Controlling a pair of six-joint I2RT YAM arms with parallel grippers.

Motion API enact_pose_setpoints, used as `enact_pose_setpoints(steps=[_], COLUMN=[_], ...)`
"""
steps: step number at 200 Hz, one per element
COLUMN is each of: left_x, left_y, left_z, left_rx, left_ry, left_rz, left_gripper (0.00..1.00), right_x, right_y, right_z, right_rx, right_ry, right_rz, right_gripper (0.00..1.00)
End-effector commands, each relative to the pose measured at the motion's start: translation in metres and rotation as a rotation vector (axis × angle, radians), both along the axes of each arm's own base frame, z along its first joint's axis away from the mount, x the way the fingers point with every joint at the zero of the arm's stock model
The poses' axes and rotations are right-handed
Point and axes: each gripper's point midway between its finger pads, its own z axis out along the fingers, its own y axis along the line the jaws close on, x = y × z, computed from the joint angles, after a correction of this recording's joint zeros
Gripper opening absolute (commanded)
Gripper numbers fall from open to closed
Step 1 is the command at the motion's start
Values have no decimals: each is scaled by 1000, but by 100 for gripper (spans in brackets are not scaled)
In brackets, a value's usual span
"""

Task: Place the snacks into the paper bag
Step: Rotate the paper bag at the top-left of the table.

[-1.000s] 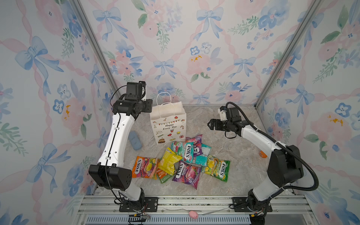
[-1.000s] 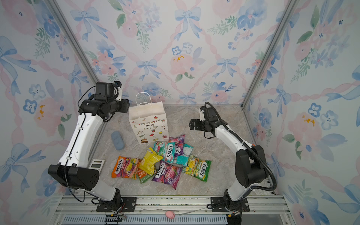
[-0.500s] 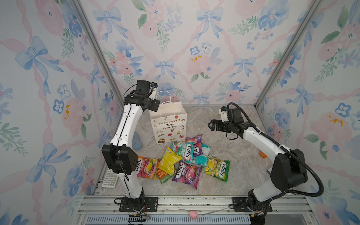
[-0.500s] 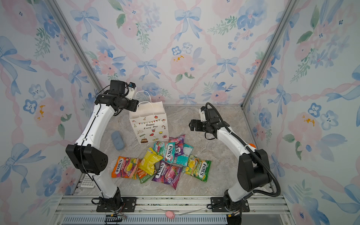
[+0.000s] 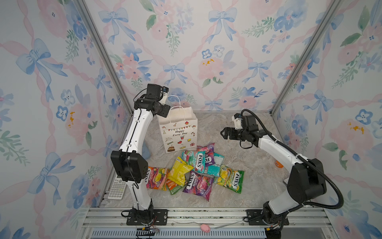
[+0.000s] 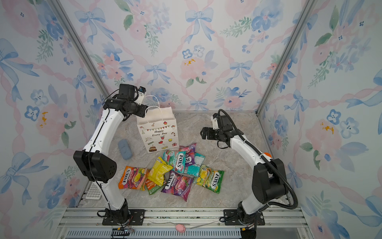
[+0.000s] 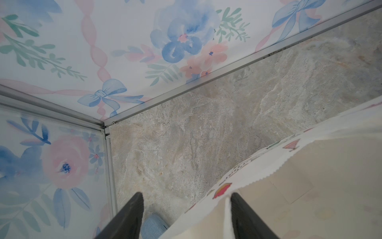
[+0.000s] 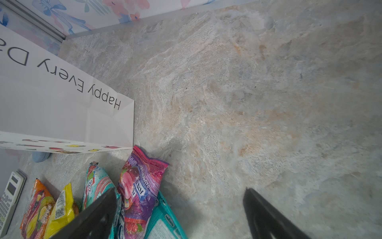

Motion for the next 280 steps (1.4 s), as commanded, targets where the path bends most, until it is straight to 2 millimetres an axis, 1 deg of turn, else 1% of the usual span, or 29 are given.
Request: enact_pose_setpoints(steps=[1, 28, 62, 92, 112, 131, 155, 162, 177, 202, 219, 227, 237, 254, 266, 280], left_x=[3, 3, -1, -12, -21, -32, -46, -49, -57, -64, -66, -66, -65, -63, -62, -62], left_y=[1, -1, -3, -5, 0, -3, -2, -5, -9, -14, -20, -22, -22, -18, -18, -19], left_z=[-11, -17, -14, -13, -14, -14, -12, -12, -5, 8, 9, 7, 3, -4, -7, -8], left_rx=[31, 28, 13, 8, 14, -6, -30, -46, -76, -129, -165, -176, -172, -160, -165, -174], left_ry=[21, 39, 41, 47, 52, 66, 77, 84, 78, 57, 62, 70, 77, 91, 99, 103], left_rz=[-2, -6, -5, 4, 59, 76, 125, 125, 127, 122, 105, 100, 103, 121, 126, 124], left_gripper=[65, 54, 40, 20, 8, 7, 7, 6, 6, 8, 8, 8, 5, 3, 0, 0], right_x=[-8, -8, -8, -8, -8, -8, -9, -10, -13, -23, -36, -42, -52, -71, -86, -102], right_y=[5, 6, 5, 6, 10, 14, 24, 28, 36, 55, 72, 81, 91, 106, 119, 133], right_z=[8, 8, 8, 8, 6, 4, 8, 9, 12, 11, 10, 9, 6, 1, -3, -7], right_rx=[16, 15, 13, 21, 36, 51, 88, 93, 96, 99, 113, 122, 128, 143, 175, 221], right_ry=[-16, -13, -14, -13, -5, 10, 20, 21, 15, 31, 51, 63, 82, 120, 152, 185], right_rz=[26, 29, 27, 28, 37, 53, 89, 99, 124, 185, 242, 267, 293, 321, 329, 323], right_gripper=[97, 97, 97, 97, 95, 93, 91, 90, 89, 88, 85, 84, 83, 81, 78, 76])
